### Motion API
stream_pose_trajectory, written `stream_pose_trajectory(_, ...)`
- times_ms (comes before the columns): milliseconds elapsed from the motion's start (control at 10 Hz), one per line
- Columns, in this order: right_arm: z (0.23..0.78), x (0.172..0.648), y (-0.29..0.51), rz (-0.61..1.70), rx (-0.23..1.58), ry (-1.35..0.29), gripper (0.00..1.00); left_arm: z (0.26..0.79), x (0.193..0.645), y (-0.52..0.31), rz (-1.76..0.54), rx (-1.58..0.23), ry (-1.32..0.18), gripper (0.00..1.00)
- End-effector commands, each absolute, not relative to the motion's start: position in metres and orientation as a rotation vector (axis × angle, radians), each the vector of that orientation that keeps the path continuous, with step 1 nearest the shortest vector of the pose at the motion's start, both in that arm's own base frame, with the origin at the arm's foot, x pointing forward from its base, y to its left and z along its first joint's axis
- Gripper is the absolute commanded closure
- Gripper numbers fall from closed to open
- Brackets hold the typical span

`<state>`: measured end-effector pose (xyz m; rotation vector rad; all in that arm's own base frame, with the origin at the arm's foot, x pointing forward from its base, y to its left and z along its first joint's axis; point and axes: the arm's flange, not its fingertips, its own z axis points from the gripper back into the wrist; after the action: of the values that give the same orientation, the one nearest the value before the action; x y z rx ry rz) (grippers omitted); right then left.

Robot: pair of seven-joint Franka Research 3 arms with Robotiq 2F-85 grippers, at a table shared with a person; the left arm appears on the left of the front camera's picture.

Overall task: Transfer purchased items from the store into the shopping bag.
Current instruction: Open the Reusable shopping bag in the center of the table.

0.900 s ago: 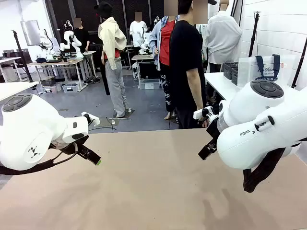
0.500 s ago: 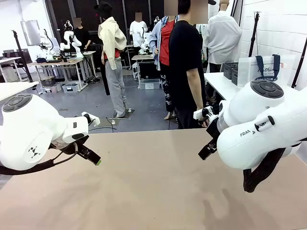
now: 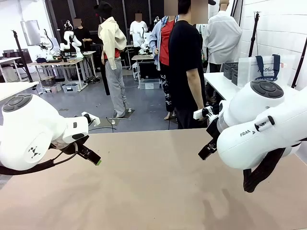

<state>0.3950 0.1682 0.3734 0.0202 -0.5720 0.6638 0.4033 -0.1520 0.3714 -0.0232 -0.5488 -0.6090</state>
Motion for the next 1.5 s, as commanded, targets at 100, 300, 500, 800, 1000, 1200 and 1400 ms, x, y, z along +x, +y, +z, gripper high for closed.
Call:
stream_pose_trajectory(100, 0.3734, 0.395, 0.1681, 0.663, 0.021, -0.572, 0.0, 0.3715, 0.4035, -0.1513, -0.607, -0.023, -0.549, 0.0)
stream_pose_trajectory(300, 0.3734, 0.395, 0.1681, 0.663, 0.021, -0.572, 0.0, 0.3715, 0.4035, -0.1513, -0.607, -0.023, -0.549, 0.0)
stream_pose_trajectory(500, 0.3734, 0.395, 0.1681, 0.663, 0.021, -0.572, 0.0, 0.3715, 0.4035, -0.1513, -0.607, -0.023, -0.549, 0.0)
stream_pose_trajectory(800, 0.3734, 0.395, 0.1681, 0.663, 0.021, -0.572, 0.0, 0.3715, 0.4035, -0.1513, -0.607, -0.023, -0.549, 0.0)
stream_pose_trajectory(1000, 0.3734, 0.395, 0.1681, 0.663, 0.021, -0.572, 0.0, 0.3715, 0.4035, -0.1513, -0.607, -0.023, -0.549, 0.0)
stream_pose_trajectory(1200, 0.3734, 0.395, 0.1681, 0.663, 0.021, -0.572, 0.0, 0.3715, 0.4035, -0.1513, -0.607, -0.023, -0.549, 0.0)
stream_pose_trajectory(1400, 0.3734, 0.395, 0.1681, 0.663, 0.021, -0.572, 0.0, 0.3715, 0.4035, -0.1513, -0.607, -0.023, -0.549, 0.0)
